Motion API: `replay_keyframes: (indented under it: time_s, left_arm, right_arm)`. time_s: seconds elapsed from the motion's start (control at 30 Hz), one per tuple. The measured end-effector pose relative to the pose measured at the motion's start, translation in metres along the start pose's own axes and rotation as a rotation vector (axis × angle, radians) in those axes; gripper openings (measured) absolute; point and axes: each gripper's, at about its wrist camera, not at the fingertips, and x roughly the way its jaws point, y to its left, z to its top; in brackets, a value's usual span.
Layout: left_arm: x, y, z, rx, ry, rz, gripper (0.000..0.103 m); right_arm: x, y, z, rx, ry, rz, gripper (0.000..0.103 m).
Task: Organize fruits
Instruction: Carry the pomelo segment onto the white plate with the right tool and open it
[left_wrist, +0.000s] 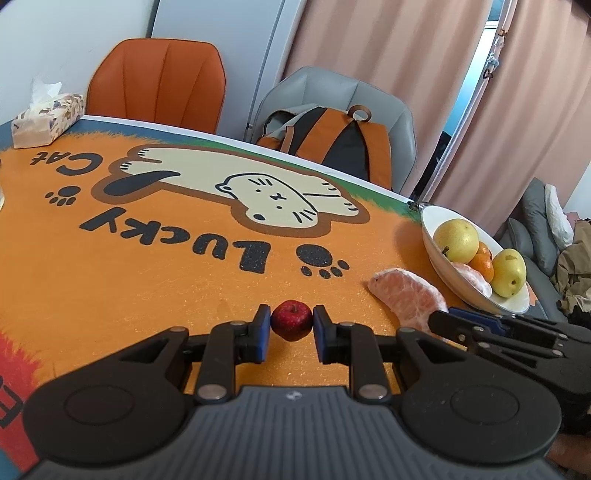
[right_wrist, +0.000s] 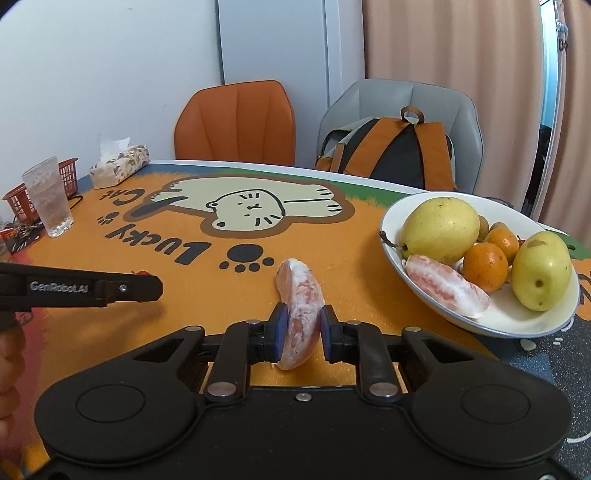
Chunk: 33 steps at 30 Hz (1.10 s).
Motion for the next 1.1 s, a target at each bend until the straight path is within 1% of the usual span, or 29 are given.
replay_keyframes:
  time_s: [0.17,0.47,0.73,0.9,1.1]
  left_arm:
    - [0.003,-0.001,0.0,0.003,0.007,0.002,0.023]
    - [0.006,-0.014,0.0,0.028,0.014,-0.027,0.023]
    - [0.003,-0.018,0.003,0.032,0.007,-0.025,0.023]
    - [0.001,-0.021,0.005,0.037,-0.001,-0.028,0.023]
    - [-0.001,-0.023,0.006,0.04,-0.006,-0.031,0.023]
  right_arm:
    - [-0.018,-0.006,-0.002,0.026,-0.024,0.017,0.02]
    - [-0.035,-0.018,0.007,0.051,-0.081,0.002,0.019]
    - [-0.052,-0.031,0.021,0.071,-0.149,-0.017,0.019]
    - [-0.063,-0.046,0.031,0.083,-0.193,-0.056,0.019]
    - [-0.07,-0.072,0.037,0.114,-0.228,-0.138,0.019]
